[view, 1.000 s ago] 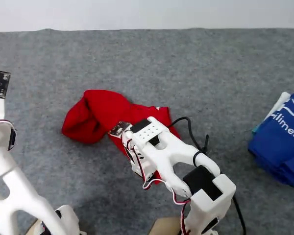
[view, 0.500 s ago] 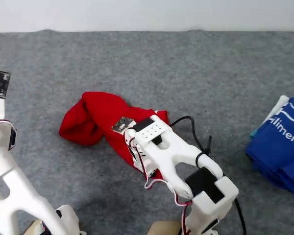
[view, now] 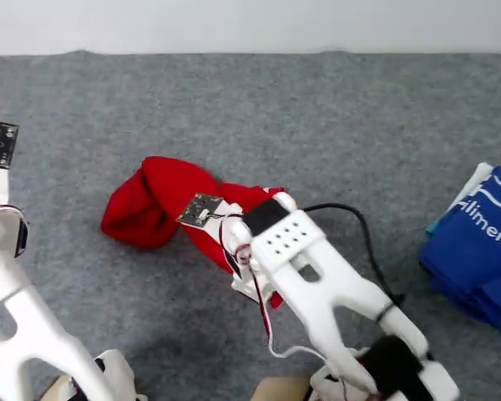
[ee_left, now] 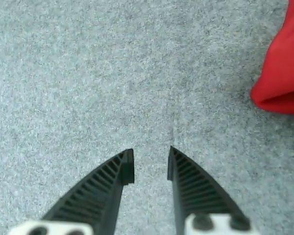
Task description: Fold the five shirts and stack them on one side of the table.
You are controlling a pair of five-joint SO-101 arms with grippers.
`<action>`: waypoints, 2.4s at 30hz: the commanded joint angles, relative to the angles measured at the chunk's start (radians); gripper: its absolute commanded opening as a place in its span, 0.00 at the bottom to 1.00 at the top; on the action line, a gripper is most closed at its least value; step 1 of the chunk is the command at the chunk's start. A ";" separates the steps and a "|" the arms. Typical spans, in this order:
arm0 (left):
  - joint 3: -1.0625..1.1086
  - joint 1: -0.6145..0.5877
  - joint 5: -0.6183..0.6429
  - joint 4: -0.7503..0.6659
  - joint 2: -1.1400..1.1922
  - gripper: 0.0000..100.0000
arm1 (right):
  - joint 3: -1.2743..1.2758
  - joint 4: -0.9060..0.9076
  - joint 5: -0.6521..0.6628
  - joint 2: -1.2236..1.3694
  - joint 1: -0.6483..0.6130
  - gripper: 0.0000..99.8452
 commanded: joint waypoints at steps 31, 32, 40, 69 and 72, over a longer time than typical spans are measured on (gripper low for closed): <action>-0.007 0.301 0.356 0.178 -0.301 0.12 | -0.035 0.150 0.394 -0.630 0.578 0.01; -0.008 0.324 0.373 0.178 -0.272 0.12 | -0.025 0.150 0.394 -0.636 0.578 0.01; -0.064 0.499 0.413 0.124 0.117 0.12 | 0.103 0.143 0.394 -0.719 0.578 0.01; -1.175 0.830 0.376 0.235 1.330 0.23 | 0.232 0.140 0.393 -0.834 0.581 0.01; -1.277 0.830 0.374 0.278 1.441 0.23 | 0.232 0.140 0.393 -0.832 0.581 0.01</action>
